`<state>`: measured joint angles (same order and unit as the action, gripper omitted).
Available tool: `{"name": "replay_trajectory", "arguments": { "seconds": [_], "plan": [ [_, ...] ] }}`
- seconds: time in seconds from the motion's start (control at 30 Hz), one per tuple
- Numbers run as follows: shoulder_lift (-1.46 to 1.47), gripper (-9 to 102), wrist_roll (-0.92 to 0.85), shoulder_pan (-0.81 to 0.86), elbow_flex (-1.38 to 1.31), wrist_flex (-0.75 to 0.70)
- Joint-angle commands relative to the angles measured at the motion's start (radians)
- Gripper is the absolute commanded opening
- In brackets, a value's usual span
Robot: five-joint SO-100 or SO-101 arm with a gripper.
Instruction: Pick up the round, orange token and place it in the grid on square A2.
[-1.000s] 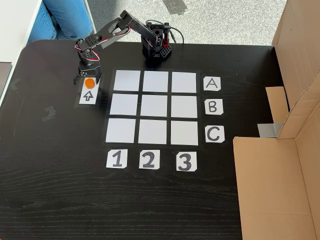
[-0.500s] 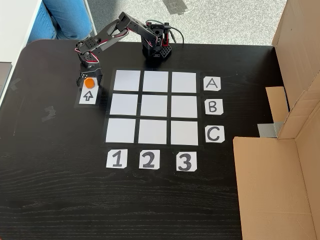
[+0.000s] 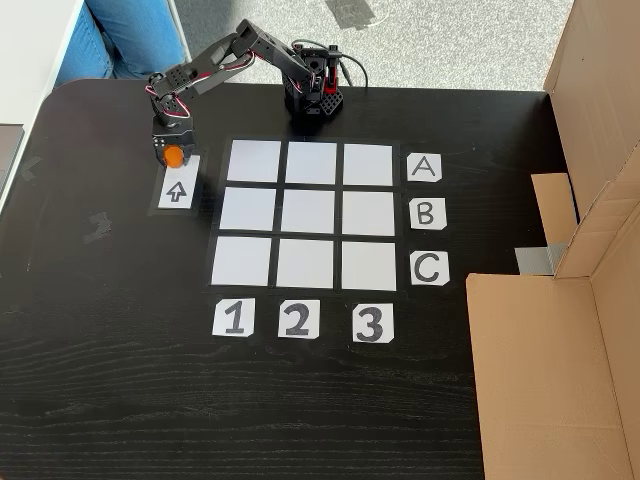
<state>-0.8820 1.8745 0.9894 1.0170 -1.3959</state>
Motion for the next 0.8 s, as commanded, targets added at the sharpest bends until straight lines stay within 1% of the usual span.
{"name": "replay_trajectory", "arguments": {
  "seconds": [0.0, 0.27, 0.6, 0.77],
  "plan": [
    [-0.202, -1, -0.055, 0.035, 0.035, 0.017],
    [-0.437, -1, -0.232, 0.058, 0.173, 0.032],
    [-0.684, -1, -0.566, -0.002, 0.356, 0.041],
    [-0.824, -1, -0.778, -0.037, 0.417, 0.034]
  ]
}}
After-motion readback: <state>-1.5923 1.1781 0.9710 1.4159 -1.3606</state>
